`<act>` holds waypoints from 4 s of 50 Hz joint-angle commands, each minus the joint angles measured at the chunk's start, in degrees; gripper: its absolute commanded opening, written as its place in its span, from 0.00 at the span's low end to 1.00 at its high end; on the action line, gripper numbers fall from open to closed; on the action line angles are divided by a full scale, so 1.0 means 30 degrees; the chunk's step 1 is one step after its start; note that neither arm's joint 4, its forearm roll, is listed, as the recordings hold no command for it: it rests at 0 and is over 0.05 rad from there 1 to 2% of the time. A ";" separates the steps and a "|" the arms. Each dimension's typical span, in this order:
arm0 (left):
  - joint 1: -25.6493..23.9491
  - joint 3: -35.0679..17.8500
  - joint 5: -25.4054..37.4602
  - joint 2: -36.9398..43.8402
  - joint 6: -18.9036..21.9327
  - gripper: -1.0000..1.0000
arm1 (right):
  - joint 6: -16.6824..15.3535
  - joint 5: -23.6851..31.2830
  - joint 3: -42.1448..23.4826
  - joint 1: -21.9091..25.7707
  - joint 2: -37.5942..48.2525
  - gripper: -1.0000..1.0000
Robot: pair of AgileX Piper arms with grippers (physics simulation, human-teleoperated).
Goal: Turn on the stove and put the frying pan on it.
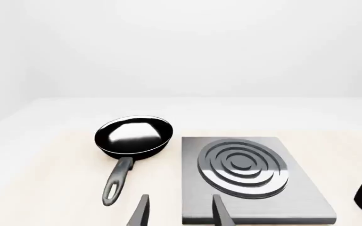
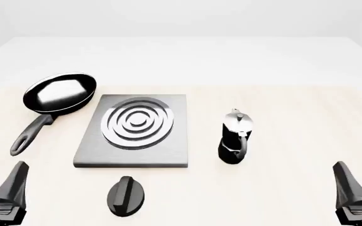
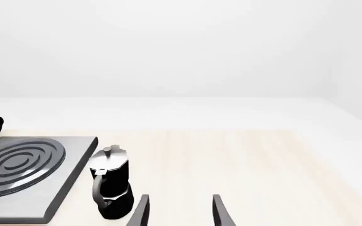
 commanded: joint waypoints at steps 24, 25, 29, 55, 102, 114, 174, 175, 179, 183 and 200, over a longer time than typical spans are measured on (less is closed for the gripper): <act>-0.2197 -0.0839 0.0067 0.2938 0.0573 1.00 | -0.0123 0.0305 -0.0068 0.0196 -0.0015 1.00; -0.2489 -0.0938 0.0206 0.3069 0.0683 1.00 | -0.0097 0.0307 -0.0076 0.0203 -0.0017 1.00; -0.3957 -0.1360 0.0686 0.4444 0.0999 1.00 | -0.0052 0.0336 -0.0093 0.0187 -0.0020 1.00; -0.8511 -0.3609 0.3384 0.8267 -0.0600 1.00 | 0.0022 0.0500 0.0012 0.0543 -0.0037 1.00; -1.1305 -0.0352 -0.9571 2.1908 -0.1231 1.00 | 0.0325 0.0538 0.0009 0.0561 -0.0039 1.00; -1.1492 -0.0156 -1.2870 2.5330 -0.1561 1.00 | 0.0354 0.0564 0.0014 0.0499 -0.0040 1.00; -1.7249 -0.1230 -1.5006 2.8747 -0.2737 1.00 | 0.0532 0.0528 -0.0110 0.0332 -0.0042 1.00; -1.7309 -0.1297 -1.4811 2.8636 -0.2646 1.00 | 0.0531 0.0559 -0.0153 0.0299 -0.0042 1.00; -1.7549 -0.1408 -1.3925 2.7680 -0.2639 1.00 | 0.0543 0.0702 -0.0315 0.0271 -0.0042 1.00; -1.7583 -0.1457 -1.2998 2.6525 -0.2611 1.00 | 0.0582 0.0720 -0.0347 0.0275 -0.0043 1.00; -1.7573 -0.2534 -0.6263 1.9329 -0.2144 1.00 | 0.0659 0.0619 -0.0351 0.0394 -0.0043 1.00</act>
